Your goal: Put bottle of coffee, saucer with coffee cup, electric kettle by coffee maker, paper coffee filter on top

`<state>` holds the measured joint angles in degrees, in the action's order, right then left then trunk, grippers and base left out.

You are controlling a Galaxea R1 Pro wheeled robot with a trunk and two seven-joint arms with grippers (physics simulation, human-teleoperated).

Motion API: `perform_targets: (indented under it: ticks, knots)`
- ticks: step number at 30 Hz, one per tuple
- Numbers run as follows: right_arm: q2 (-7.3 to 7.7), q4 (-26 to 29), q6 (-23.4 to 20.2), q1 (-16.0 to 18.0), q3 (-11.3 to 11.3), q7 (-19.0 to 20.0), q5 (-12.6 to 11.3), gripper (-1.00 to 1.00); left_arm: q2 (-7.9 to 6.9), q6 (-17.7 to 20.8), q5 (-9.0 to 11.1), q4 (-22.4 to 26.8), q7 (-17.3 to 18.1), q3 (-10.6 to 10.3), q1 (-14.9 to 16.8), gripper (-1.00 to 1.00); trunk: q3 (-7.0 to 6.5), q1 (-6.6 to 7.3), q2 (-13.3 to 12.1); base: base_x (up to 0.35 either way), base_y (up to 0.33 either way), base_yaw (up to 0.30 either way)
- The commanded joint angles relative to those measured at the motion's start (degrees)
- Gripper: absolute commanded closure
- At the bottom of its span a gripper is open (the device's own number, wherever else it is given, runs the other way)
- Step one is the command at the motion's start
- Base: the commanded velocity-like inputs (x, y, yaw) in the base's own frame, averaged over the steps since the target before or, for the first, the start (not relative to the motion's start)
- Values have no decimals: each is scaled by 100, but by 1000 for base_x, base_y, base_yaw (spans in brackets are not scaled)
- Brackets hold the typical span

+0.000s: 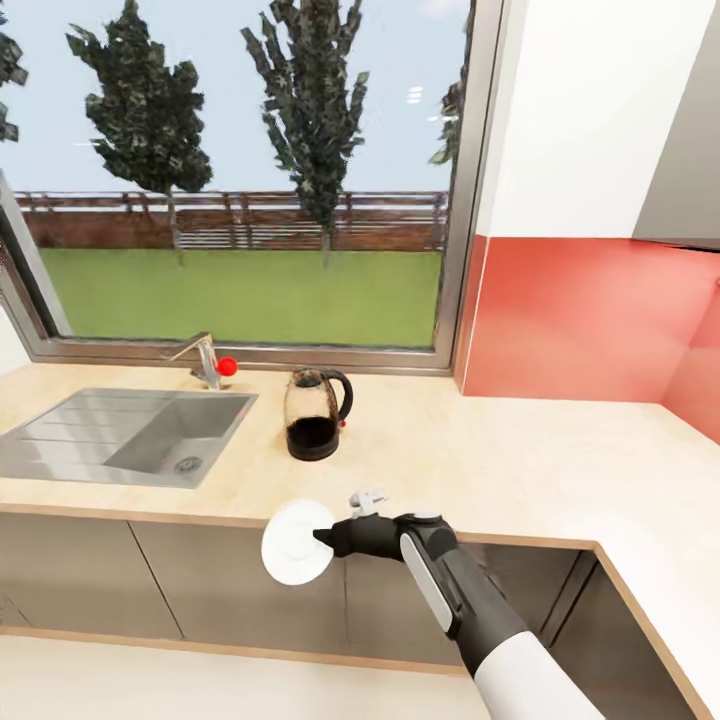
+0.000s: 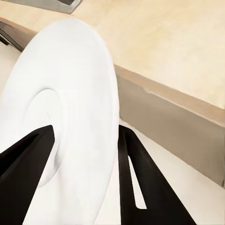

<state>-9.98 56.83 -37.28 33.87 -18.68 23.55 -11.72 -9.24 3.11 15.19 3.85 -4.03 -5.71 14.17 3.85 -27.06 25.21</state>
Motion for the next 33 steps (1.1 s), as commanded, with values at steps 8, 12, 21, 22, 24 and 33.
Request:
perform_targets:
  ticks: [8, 12, 21, 22, 24, 33]
  knots:
    - [-2, 70, -42, 5, 0, -8, -24, 100, -53, 37, 80, 11, -20, -33, -186, -100, 12, -5, 12, 46, 316, 0]
    - [-2, 161, -40, 5, -4, 0, -31, 100, -44, 32, 90, 19, -19, -27, -197, -100, 12, -5, 12, 1, 338, 0]
    - [-2, 170, -43, 5, -223, -8, -25, 100, -23, 32, 98, 19, -19, -27, -195, -100, -33, -5, 12, 0, 338, 173]
    - [-2, 170, -43, 5, -261, -8, -27, 100, -32, 32, 98, 19, -19, -25, -197, -100, -39, -5, 12, 0, 338, 200]
    - [-2, 171, -43, 5, -339, -8, -30, 100, -43, 32, 95, 19, -19, -22, -196, -100, -50, -5, 12, 3, 338, 201]
    - [-2, 245, -35, 5, -1132, -1, -32, 100, -74, 32, 90, 11, -19, -18, -226, -100, -69, -5, 12, 113, 323, 70]
